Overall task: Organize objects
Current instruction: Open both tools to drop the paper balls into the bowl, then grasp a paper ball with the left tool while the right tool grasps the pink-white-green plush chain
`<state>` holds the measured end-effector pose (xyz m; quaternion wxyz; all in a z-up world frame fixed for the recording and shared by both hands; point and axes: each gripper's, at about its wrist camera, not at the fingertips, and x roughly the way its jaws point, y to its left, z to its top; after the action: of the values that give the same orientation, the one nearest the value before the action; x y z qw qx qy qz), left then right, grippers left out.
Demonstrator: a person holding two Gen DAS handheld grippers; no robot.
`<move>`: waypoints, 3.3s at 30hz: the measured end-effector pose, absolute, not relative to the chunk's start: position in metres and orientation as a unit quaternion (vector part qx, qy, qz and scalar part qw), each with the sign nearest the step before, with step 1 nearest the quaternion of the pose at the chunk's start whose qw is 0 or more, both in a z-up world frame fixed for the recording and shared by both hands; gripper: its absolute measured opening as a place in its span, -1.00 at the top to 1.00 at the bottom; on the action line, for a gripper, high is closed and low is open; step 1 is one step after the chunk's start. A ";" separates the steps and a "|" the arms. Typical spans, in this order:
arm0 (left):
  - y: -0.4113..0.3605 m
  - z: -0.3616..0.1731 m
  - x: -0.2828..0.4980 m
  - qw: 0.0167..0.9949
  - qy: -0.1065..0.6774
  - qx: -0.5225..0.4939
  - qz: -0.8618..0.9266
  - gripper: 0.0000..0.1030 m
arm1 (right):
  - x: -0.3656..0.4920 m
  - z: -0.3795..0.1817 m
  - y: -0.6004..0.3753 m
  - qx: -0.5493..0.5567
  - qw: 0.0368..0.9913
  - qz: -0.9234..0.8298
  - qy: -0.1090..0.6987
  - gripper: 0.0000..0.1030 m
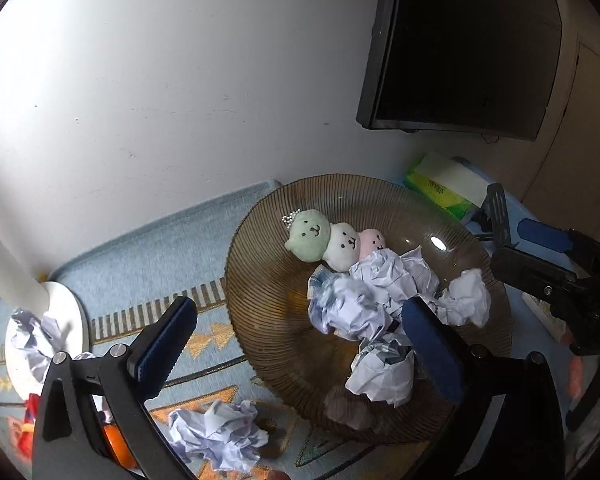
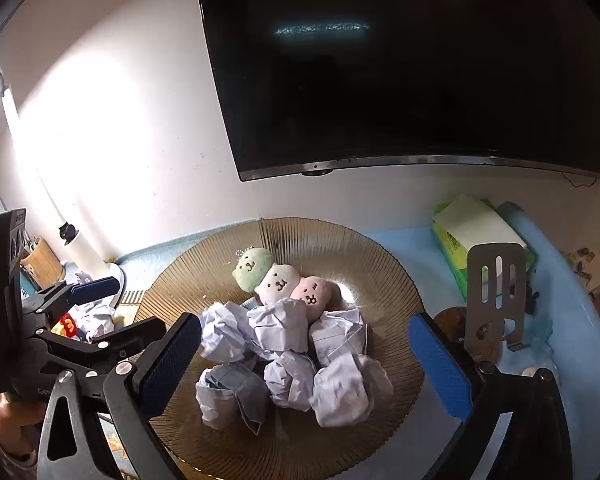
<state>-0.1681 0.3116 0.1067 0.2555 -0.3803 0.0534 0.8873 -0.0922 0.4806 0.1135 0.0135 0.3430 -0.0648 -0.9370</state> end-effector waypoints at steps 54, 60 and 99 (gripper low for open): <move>0.070 0.014 -0.033 0.150 0.071 -0.446 0.879 -0.99 | -0.048 -0.035 0.216 0.431 0.242 -0.868 0.051 -1.00; 0.061 0.015 -0.033 0.118 0.056 -0.447 0.885 -1.00 | -0.050 -0.037 0.207 0.432 0.239 -0.868 0.055 -1.00; 0.036 0.016 -0.037 0.055 0.018 -0.450 0.891 -0.99 | -0.061 -0.041 0.182 0.442 0.176 -0.875 0.093 -1.00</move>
<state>-0.0373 0.0359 0.0158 0.0546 -0.4500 0.0185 0.8912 -0.0614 0.1816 -0.0408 0.1763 0.4420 0.0929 -0.8746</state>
